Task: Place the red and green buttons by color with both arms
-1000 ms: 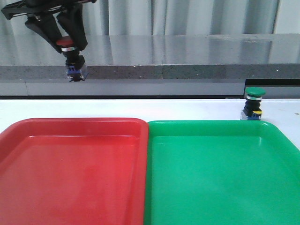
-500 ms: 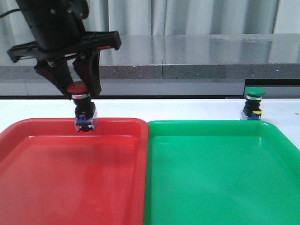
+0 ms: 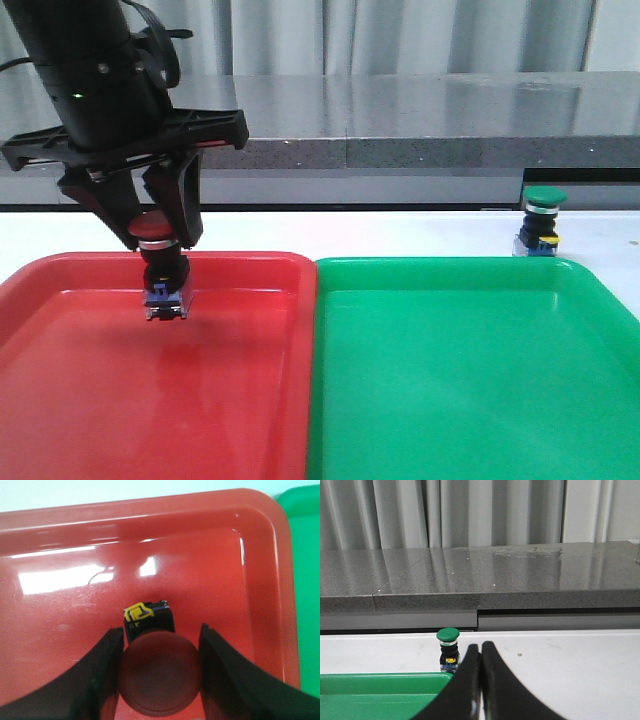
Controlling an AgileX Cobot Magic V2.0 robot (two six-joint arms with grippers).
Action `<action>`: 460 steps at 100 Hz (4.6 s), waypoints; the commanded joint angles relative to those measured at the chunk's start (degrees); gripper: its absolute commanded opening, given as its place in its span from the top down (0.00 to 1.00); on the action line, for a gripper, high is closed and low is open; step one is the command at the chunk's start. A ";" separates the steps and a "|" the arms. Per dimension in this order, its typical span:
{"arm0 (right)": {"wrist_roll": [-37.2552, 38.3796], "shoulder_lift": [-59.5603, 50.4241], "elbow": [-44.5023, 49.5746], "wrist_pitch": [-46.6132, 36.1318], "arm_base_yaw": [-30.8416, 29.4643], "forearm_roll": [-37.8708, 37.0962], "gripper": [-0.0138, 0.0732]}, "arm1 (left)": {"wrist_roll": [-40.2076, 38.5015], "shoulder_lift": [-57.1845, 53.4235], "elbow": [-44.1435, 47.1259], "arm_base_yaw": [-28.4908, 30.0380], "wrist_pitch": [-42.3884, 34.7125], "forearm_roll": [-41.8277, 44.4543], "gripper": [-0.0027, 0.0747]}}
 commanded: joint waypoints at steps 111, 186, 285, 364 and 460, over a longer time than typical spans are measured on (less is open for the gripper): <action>-0.15 -1.28 -1.12 -4.32 -0.36 -0.46 0.92 | -0.60 -0.05 -7.85 -0.34 2.97 -0.03 0.44; -0.15 -1.28 -1.12 -4.32 -0.36 -0.46 0.92 | -0.58 -23.93 -3.95 -0.34 -8.68 7.14 0.99; -0.15 -1.28 -1.12 -4.32 -0.36 -0.46 0.92 | 2.47 -59.17 29.11 -0.45 -26.80 8.36 0.99; -0.15 -1.28 -1.12 -4.32 -0.36 -0.46 0.92 | 23.56 -76.23 60.89 11.26 -61.29 3.16 0.99; -0.15 -1.28 -1.17 -4.32 -0.36 -0.46 0.92 | 20.43 -104.32 75.77 30.37 -46.06 -2.13 0.99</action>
